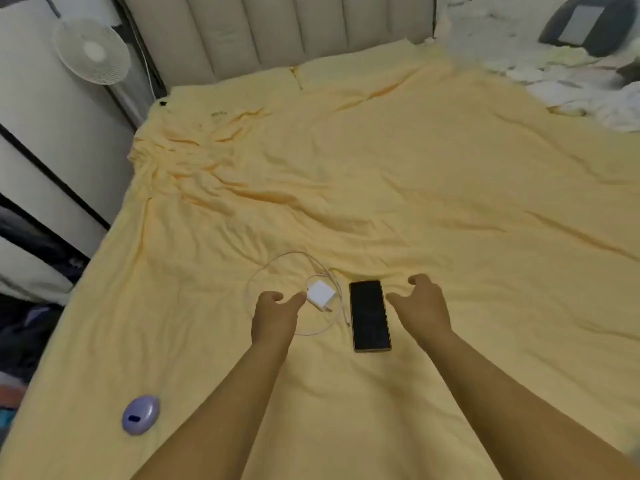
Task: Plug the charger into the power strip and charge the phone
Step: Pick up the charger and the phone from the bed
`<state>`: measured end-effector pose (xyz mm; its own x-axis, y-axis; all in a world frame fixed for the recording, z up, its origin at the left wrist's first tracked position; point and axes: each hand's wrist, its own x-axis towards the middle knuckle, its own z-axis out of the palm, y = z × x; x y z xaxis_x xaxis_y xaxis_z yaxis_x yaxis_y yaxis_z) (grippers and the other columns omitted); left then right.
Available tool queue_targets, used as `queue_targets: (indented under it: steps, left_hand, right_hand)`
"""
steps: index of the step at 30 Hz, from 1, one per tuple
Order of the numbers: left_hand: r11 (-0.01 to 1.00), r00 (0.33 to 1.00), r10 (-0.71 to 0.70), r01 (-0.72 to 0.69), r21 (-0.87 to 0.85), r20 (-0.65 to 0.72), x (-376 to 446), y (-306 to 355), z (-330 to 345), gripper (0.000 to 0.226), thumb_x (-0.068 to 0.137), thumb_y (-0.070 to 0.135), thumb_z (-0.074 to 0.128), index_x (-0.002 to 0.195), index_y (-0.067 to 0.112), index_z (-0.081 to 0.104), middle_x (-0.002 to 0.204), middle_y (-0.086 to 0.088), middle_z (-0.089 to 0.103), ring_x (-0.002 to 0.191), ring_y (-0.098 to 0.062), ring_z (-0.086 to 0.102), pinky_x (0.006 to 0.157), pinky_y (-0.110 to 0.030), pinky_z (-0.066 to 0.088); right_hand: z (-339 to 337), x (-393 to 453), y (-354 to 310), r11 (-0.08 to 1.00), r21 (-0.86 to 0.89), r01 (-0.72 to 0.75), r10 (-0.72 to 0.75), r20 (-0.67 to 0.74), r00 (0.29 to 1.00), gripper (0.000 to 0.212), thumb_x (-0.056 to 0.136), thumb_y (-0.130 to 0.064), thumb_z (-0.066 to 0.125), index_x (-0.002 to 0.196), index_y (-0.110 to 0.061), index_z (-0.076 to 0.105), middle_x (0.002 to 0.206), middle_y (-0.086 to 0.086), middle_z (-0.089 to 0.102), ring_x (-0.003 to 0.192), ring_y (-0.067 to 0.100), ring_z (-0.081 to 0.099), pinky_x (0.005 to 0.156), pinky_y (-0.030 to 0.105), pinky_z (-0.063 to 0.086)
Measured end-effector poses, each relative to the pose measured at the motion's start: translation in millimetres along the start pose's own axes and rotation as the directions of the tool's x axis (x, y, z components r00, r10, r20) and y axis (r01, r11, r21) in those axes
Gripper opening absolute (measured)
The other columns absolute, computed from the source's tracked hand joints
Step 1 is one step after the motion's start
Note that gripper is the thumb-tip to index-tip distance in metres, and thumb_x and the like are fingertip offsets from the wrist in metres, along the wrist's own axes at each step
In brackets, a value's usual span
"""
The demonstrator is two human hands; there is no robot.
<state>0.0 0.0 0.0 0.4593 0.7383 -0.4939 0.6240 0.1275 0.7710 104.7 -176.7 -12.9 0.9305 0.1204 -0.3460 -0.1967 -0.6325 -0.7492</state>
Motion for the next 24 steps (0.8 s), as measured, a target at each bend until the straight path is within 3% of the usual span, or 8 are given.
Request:
queue_targets:
  steps: [2, 4, 6, 8, 12, 15, 19, 24]
  left_hand:
    - [0.995, 0.994, -0.092, 0.089, -0.051, -0.061, 35, -21, 26, 0.072, 0.082, 0.036, 0.070, 0.138, 0.003, 0.040, 0.129, -0.013, 0.052, 0.115, -0.030, 0.051, 0.083, -0.033, 0.036]
    - [0.944, 0.957, -0.280, 0.261, -0.205, -0.072, 70, -43, 47, 0.084, 0.073, 0.039, 0.078, 0.138, 0.002, 0.039, 0.140, -0.017, 0.047, 0.123, -0.035, 0.049, 0.087, -0.037, 0.040]
    - [0.869, 0.922, -0.386, 0.354, -0.344, -0.025, 94, -61, 67, 0.090, 0.066, 0.041, 0.083, 0.136, 0.002, 0.043, 0.137, -0.015, 0.051, 0.121, -0.034, 0.053, 0.095, -0.039, 0.045]
    - [0.845, 0.927, -0.376, 0.345, -0.408, 0.004, 110, -69, 86, 0.091, 0.063, 0.040, 0.085, 0.135, 0.001, 0.045, 0.133, -0.013, 0.055, 0.117, -0.032, 0.057, 0.099, -0.042, 0.049]
    - [0.860, 0.968, -0.249, 0.241, -0.449, 0.042, 135, -67, 114, 0.099, 0.050, 0.045, 0.089, 0.131, 0.001, 0.051, 0.126, -0.012, 0.062, 0.111, -0.031, 0.064, 0.096, -0.042, 0.053]
    - [0.848, 0.966, -0.260, 0.234, -0.475, 0.011, 148, -65, 122, 0.093, 0.055, 0.039, 0.089, 0.131, 0.001, 0.051, 0.126, -0.012, 0.062, 0.111, -0.030, 0.064, 0.097, -0.042, 0.053]
    - [0.858, 0.961, -0.273, 0.217, -0.466, -0.055, 151, -66, 127, 0.087, 0.063, 0.028, 0.089, 0.133, 0.000, 0.044, 0.127, -0.015, 0.059, 0.111, -0.031, 0.062, 0.090, -0.037, 0.052]
    - [0.856, 0.945, -0.318, 0.253, -0.451, -0.075, 141, -61, 126, 0.082, 0.071, 0.020, 0.084, 0.136, -0.002, 0.038, 0.132, -0.016, 0.055, 0.117, -0.031, 0.058, 0.080, -0.031, 0.042]
  right_hand:
    - [30, 27, 28, 0.995, 0.052, -0.080, 0.080, 0.001, 0.997, 0.060, 0.086, -0.027, 0.064, 0.136, -0.004, 0.039, 0.131, 0.013, 0.048, 0.108, 0.030, 0.053, 0.074, 0.032, 0.041]
    - [61, 50, 59, 0.981, 0.087, -0.172, 0.167, 0.058, 0.984, 0.050, 0.086, -0.028, 0.064, 0.124, -0.002, 0.043, 0.109, 0.010, 0.051, 0.092, 0.025, 0.051, 0.065, 0.030, 0.039]
    - [88, 67, 80, 0.975, 0.096, -0.198, 0.194, 0.051, 0.980, 0.037, 0.085, -0.032, 0.066, 0.101, -0.007, 0.044, 0.087, 0.004, 0.048, 0.073, 0.019, 0.047, 0.052, 0.028, 0.034]
    - [104, 82, 88, 0.984, 0.103, -0.145, 0.145, 0.011, 0.989, 0.037, 0.082, -0.034, 0.068, 0.089, -0.008, 0.043, 0.074, -0.001, 0.045, 0.061, 0.012, 0.044, 0.048, 0.026, 0.031]
    - [118, 106, 81, 0.955, 0.276, -0.107, 0.102, 0.032, 0.994, 0.035, 0.073, -0.032, 0.075, 0.081, -0.004, 0.055, 0.073, 0.008, 0.059, 0.062, 0.021, 0.056, 0.049, 0.028, 0.038]
    - [122, 117, 78, 0.912, 0.392, -0.122, 0.112, 0.048, 0.993, 0.033, 0.068, -0.025, 0.079, 0.071, 0.003, 0.062, 0.075, 0.024, 0.068, 0.070, 0.038, 0.067, 0.060, 0.044, 0.054]
    - [124, 121, 84, 0.885, 0.439, -0.155, 0.132, 0.083, 0.988, 0.033, 0.060, -0.026, 0.079, 0.079, -0.001, 0.069, 0.079, 0.020, 0.073, 0.074, 0.038, 0.071, 0.070, 0.057, 0.058]
    - [116, 116, 77, 0.854, 0.467, -0.230, 0.182, 0.146, 0.972, 0.022, 0.068, -0.014, 0.079, 0.085, -0.003, 0.069, 0.082, 0.017, 0.074, 0.075, 0.035, 0.071, 0.072, 0.053, 0.060]
